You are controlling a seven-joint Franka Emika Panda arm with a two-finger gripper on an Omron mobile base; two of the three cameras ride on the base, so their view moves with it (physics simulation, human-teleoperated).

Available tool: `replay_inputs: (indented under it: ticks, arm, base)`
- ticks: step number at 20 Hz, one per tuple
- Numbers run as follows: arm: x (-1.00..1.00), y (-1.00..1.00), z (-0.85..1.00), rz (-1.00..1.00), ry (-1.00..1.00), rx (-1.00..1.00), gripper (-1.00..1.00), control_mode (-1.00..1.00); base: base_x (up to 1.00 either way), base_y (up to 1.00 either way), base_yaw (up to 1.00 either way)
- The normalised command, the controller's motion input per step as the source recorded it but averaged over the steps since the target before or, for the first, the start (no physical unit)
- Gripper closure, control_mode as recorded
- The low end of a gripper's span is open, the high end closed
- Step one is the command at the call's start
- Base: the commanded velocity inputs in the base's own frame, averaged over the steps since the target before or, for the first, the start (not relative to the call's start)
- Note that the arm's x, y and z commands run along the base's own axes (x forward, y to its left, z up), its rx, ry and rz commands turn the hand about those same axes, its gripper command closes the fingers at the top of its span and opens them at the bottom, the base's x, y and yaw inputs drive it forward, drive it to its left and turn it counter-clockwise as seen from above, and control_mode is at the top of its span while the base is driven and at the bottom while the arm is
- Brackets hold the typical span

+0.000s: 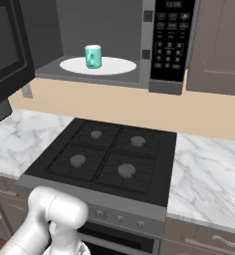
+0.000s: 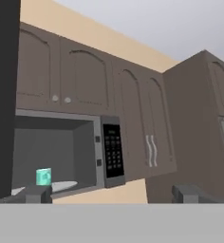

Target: Pick the mug from the counter and place it inside the microwave. Then close the microwave.

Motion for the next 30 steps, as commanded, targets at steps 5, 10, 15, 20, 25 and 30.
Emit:
replay_inputs:
  ticks: [5, 10, 15, 20, 25, 30]
  arm:
    - [0.22, 0.51, -0.17, -0.05, 0.0, -0.03, -1.0, -1.0]
    - [0.5, 0.31, -0.17, -0.13, 0.02, -0.03, -1.0, -1.0]
    - [0.41, 0.3, -0.04, -0.19, 0.05, -0.03, -1.0, -1.0]
    - [0.25, 0.35, -0.09, -0.16, 0.0, 0.0, -1.0, -1.0]
    - [0.22, 0.35, -0.08, -0.07, 0.0, -0.02, -1.0, -1.0]
    - [0.22, 0.25, -0.02, 0.0, 0.0, 0.0, -1.0, -1.0]
  base:
    - [0.0, 0.0, 0.0]
    - [0.0, 0.0, 0.0]
    - [0.0, 0.0, 0.0]
    - [0.0, 0.0, 0.0]
    - [0.0, 0.0, 0.0]
    - [0.0, 0.0, 0.0]
